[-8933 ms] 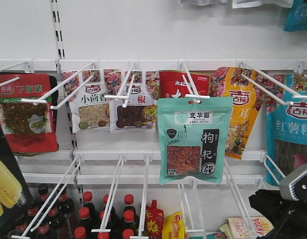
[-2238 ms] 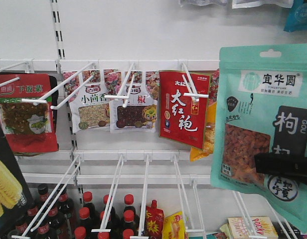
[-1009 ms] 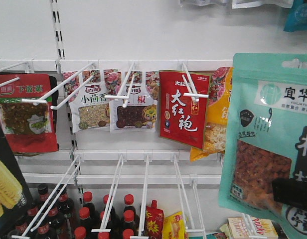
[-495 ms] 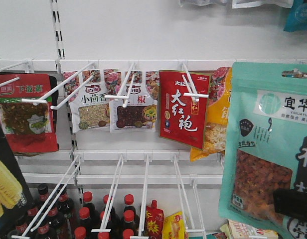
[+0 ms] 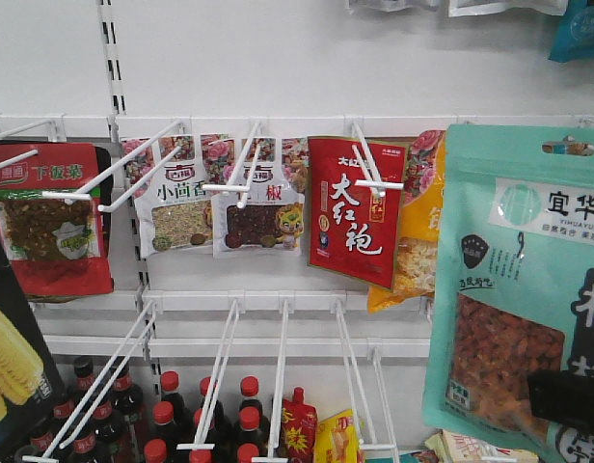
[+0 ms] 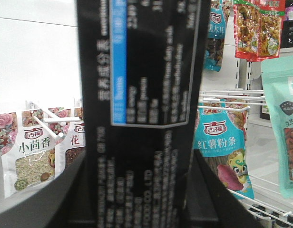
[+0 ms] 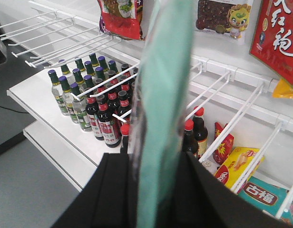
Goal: Pick snacks and fruit into basket
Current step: 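Hold both items and pull the right gripper back from the shelf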
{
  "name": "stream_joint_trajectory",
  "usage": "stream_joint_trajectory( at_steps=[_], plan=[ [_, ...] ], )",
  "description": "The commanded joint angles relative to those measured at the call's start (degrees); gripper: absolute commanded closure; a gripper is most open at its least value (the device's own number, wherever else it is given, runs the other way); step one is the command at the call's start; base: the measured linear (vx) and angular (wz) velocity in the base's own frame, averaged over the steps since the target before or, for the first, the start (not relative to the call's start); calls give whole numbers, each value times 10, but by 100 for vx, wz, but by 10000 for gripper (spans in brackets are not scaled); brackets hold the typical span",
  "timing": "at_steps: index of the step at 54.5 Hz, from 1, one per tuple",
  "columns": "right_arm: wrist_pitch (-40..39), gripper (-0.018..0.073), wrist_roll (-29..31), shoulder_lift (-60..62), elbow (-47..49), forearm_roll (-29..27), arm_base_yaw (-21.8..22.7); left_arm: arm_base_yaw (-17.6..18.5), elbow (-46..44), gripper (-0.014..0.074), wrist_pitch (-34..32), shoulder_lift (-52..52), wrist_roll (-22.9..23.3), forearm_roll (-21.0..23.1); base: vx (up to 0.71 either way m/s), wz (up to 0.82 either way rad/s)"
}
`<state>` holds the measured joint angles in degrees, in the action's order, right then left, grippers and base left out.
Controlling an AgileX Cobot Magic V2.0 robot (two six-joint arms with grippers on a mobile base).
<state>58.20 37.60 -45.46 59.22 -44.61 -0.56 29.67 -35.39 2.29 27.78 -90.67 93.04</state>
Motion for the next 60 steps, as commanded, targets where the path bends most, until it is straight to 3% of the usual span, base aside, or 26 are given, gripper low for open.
stream_joint_trajectory(
  at_steps=[1,60],
  plan=[
    [-34,567,5,3,17,-31,2,1,-19,603,4,2,2,2,0,0],
    [-33,567,5,3,17,-31,2,1,-19,603,4,2,2,2,-1,-2]
  ],
)
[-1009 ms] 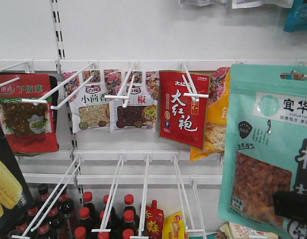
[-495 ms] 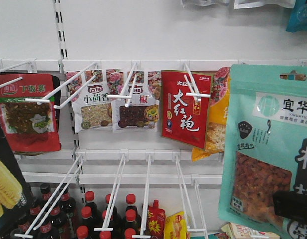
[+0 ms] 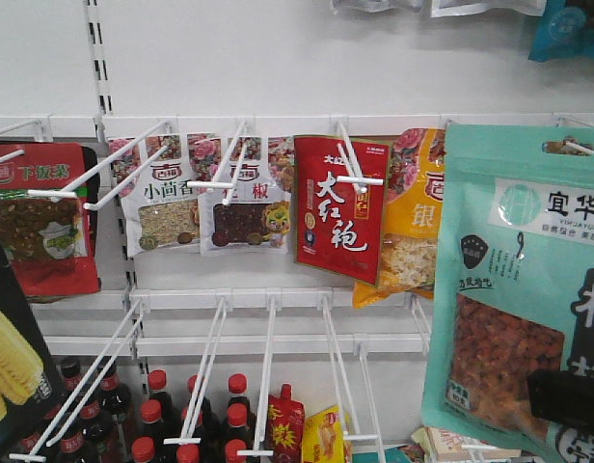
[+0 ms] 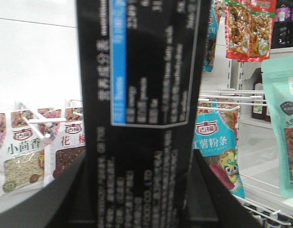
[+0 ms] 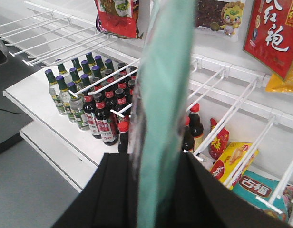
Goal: Pick snacks and fruit into basket
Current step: 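Hold both items and pull the right gripper back from the shelf, then hold the Franzzi box and goji bag while the base drives away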
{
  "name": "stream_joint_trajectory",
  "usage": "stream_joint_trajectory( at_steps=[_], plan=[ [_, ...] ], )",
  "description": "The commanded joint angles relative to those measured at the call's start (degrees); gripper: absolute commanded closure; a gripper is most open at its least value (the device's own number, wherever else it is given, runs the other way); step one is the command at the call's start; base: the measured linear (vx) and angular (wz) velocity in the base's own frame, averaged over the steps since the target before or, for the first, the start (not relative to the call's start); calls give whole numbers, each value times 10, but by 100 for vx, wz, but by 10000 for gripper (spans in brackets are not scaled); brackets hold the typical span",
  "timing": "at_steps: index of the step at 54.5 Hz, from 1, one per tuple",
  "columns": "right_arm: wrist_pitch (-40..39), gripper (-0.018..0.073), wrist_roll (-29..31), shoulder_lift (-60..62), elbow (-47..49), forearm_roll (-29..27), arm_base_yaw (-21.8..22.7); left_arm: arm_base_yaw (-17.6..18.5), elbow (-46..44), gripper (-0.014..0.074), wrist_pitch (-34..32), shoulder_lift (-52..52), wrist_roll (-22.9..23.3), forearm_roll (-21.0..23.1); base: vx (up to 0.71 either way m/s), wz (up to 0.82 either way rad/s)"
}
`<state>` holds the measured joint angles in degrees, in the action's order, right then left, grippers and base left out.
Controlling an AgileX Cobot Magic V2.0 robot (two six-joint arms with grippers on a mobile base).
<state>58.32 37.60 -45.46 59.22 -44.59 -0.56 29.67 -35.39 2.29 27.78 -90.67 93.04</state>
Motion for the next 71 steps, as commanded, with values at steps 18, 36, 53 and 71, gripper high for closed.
stream_joint_trajectory(
  at_steps=[18,36,53,71],
  plan=[
    [-34,567,5,3,17,-31,2,1,-19,603,4,2,2,2,-4,-28],
    [-34,567,5,3,17,-31,2,1,-19,603,4,2,2,2,-7,-57],
    [-34,567,5,3,17,-31,2,1,-19,603,4,2,2,2,-6,-67],
    [-34,567,5,3,17,-32,2,1,-19,603,4,2,2,2,-3,-55]
  ],
)
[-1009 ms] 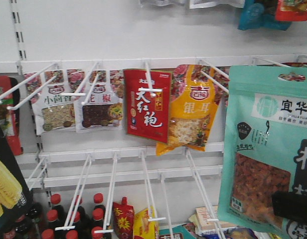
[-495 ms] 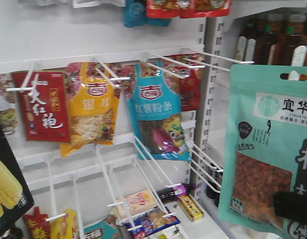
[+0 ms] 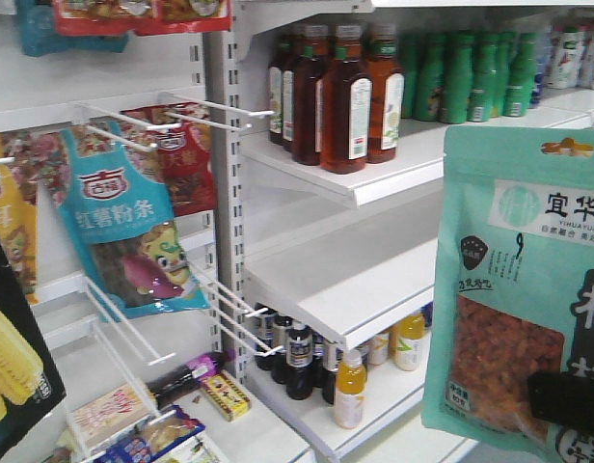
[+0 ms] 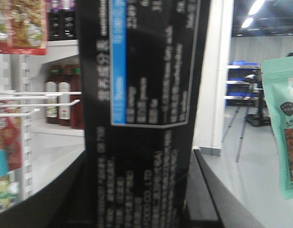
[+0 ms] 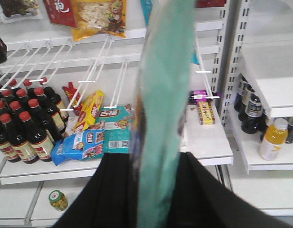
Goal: Pick snacks and fruit into basket
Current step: 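Hold the Franzzi box and goji bag while the base drives away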
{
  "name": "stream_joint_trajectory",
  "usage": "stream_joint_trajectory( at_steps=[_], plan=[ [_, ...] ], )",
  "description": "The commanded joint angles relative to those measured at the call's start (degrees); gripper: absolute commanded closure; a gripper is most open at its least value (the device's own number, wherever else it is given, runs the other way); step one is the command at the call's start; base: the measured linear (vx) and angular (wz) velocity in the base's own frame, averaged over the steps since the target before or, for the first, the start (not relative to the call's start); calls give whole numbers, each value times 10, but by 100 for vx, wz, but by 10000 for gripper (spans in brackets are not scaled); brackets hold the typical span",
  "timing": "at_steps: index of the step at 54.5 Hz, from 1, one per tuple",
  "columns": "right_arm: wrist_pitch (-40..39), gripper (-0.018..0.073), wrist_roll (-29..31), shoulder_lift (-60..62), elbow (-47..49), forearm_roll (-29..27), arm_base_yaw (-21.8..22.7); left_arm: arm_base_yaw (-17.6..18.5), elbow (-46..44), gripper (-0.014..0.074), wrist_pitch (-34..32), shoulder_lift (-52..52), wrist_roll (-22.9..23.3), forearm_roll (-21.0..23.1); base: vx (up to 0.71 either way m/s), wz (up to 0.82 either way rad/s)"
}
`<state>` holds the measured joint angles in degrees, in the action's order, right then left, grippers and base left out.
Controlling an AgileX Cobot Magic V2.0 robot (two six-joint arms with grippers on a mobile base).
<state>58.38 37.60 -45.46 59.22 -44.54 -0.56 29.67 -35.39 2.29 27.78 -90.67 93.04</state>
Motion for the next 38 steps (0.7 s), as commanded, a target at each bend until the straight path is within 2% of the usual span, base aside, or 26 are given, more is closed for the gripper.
stream_joint_trajectory(
  at_steps=[1,38],
  plan=[
    [-35,567,5,3,17,-32,2,1,-19,603,4,2,2,2,-1,-53],
    [-35,567,5,3,17,-33,2,1,-19,603,4,2,2,2,1,-65]
  ],
)
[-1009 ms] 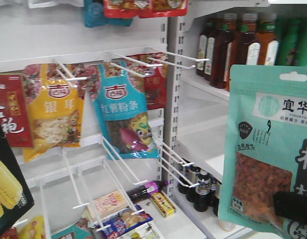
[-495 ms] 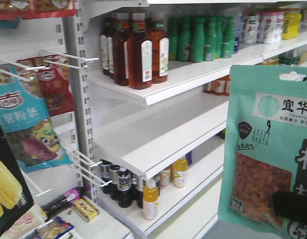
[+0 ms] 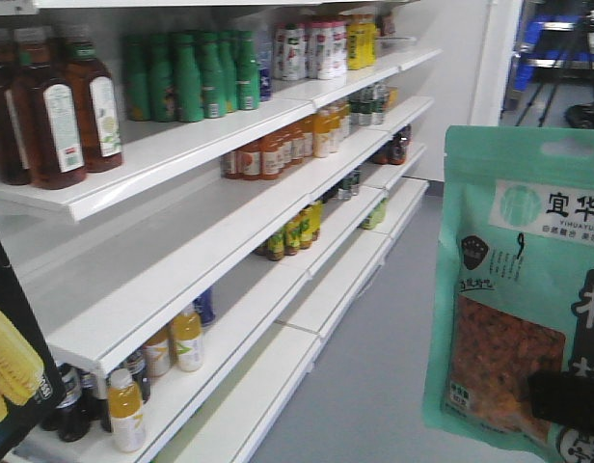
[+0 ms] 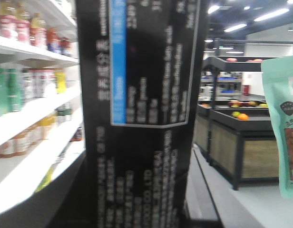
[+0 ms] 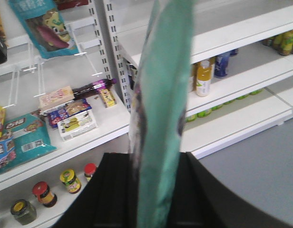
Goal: Pick snacks and fruit into basket
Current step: 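Hold the Franzzi box and goji bag while the base drives away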
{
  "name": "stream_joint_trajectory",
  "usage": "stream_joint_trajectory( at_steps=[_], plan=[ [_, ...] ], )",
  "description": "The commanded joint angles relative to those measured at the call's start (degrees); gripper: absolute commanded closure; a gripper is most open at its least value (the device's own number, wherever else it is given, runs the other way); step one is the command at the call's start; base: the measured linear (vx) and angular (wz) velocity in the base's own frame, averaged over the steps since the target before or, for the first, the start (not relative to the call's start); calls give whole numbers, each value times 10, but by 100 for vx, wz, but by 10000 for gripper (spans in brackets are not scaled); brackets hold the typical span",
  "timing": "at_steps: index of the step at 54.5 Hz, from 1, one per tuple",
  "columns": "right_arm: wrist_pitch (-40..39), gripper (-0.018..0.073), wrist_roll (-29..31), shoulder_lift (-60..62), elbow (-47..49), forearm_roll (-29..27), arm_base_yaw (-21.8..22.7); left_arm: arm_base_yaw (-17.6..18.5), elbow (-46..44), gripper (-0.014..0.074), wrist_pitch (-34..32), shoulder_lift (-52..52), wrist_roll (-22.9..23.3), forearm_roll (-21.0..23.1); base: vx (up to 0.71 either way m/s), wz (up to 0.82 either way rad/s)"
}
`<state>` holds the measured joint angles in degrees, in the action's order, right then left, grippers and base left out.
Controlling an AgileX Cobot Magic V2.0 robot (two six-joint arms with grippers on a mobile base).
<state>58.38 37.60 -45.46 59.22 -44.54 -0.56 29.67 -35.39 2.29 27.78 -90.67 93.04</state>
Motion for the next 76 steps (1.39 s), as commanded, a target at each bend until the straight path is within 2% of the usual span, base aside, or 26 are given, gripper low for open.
stream_joint_trajectory(
  at_steps=[1,76],
  plan=[
    [-35,567,5,3,17,-33,2,1,-19,603,4,2,2,2,4,-63],
    [-34,567,5,3,17,-33,2,1,-19,603,4,2,2,2,13,-44]
  ],
)
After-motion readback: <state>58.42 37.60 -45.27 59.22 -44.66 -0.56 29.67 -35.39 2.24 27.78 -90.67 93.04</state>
